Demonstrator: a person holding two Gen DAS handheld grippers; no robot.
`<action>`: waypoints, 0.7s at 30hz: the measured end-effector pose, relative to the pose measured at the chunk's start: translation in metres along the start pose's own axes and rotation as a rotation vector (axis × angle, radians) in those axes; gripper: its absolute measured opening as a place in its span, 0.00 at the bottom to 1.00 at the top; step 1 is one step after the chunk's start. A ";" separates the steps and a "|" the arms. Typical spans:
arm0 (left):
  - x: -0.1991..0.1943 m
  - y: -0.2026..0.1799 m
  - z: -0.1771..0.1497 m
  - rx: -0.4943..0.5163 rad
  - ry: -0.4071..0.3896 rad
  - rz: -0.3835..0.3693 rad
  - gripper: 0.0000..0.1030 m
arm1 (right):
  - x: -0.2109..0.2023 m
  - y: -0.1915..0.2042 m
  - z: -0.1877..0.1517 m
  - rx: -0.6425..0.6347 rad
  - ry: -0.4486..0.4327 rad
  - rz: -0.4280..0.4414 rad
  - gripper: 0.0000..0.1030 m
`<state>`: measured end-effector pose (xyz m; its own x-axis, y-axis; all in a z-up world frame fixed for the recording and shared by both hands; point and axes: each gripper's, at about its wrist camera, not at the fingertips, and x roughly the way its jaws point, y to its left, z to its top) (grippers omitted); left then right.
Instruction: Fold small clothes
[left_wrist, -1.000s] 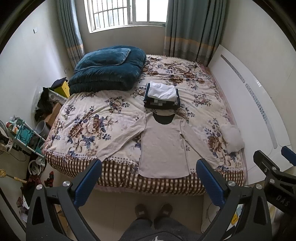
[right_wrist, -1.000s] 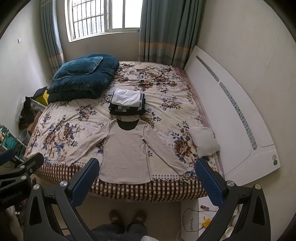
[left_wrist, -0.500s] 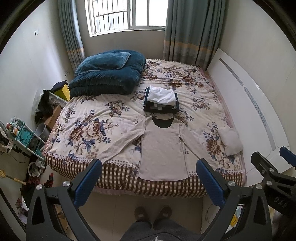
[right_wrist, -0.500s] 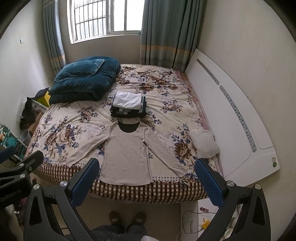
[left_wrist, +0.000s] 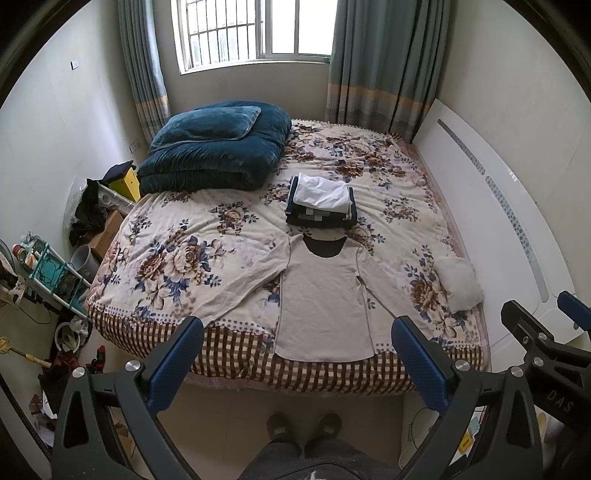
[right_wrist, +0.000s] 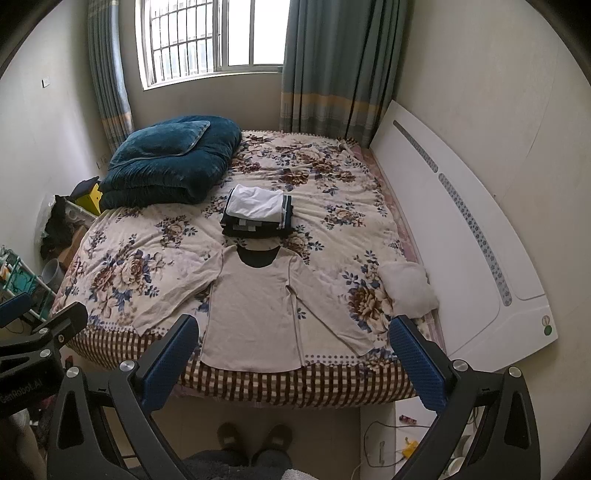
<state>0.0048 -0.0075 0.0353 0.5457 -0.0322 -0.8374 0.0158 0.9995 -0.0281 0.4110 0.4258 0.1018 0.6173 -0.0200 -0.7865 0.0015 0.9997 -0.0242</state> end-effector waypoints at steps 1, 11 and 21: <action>0.000 0.000 0.000 0.000 -0.001 0.000 1.00 | 0.000 0.000 -0.001 0.001 -0.001 0.000 1.00; -0.002 0.000 0.001 0.000 -0.004 -0.003 1.00 | -0.001 0.001 -0.004 0.001 -0.008 0.004 1.00; -0.002 0.001 -0.003 -0.002 -0.005 -0.005 1.00 | -0.009 0.001 0.010 -0.001 -0.012 0.011 1.00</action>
<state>0.0011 -0.0063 0.0354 0.5500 -0.0374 -0.8343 0.0166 0.9993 -0.0338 0.4132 0.4274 0.1155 0.6265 -0.0089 -0.7794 -0.0061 0.9998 -0.0163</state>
